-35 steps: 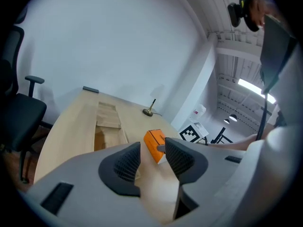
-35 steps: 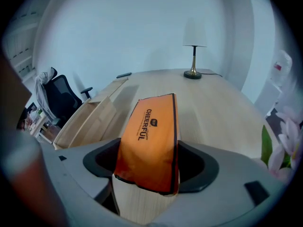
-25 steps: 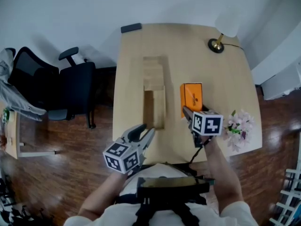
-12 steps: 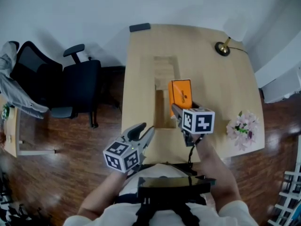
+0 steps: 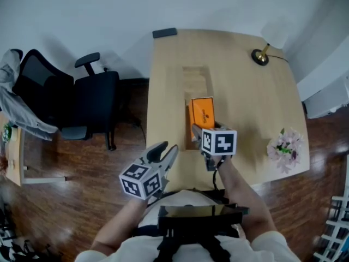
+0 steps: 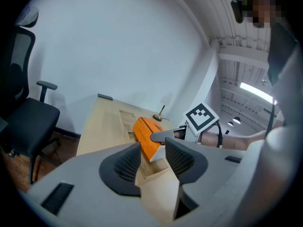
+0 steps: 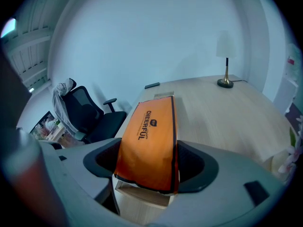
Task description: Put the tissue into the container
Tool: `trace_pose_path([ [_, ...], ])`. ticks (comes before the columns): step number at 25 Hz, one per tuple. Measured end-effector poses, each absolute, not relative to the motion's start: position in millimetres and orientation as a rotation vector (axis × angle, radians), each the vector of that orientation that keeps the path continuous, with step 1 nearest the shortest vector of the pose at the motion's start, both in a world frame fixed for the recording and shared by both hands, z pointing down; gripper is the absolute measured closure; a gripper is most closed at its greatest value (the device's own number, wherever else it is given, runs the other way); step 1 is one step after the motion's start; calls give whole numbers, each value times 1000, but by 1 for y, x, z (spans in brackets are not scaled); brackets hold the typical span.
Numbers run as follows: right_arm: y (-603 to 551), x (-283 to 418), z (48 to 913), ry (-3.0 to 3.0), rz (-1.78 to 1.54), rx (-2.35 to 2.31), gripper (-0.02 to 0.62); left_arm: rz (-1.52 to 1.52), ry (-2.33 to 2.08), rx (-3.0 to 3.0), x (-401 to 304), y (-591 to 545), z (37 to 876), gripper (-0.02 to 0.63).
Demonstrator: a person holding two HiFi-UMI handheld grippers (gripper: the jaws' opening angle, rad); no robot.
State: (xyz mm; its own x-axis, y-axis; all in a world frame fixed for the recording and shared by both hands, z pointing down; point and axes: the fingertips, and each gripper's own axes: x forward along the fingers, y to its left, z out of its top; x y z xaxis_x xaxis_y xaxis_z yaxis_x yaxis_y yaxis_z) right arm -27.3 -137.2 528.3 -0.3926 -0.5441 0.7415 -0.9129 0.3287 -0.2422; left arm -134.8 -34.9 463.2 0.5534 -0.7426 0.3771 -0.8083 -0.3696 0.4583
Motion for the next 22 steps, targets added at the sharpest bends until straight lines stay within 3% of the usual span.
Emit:
trace_pose_path([
  [22, -130, -44, 598, -1843, 870, 1285, 217, 168, -1212, 2165, -133, -37, 473, 440],
])
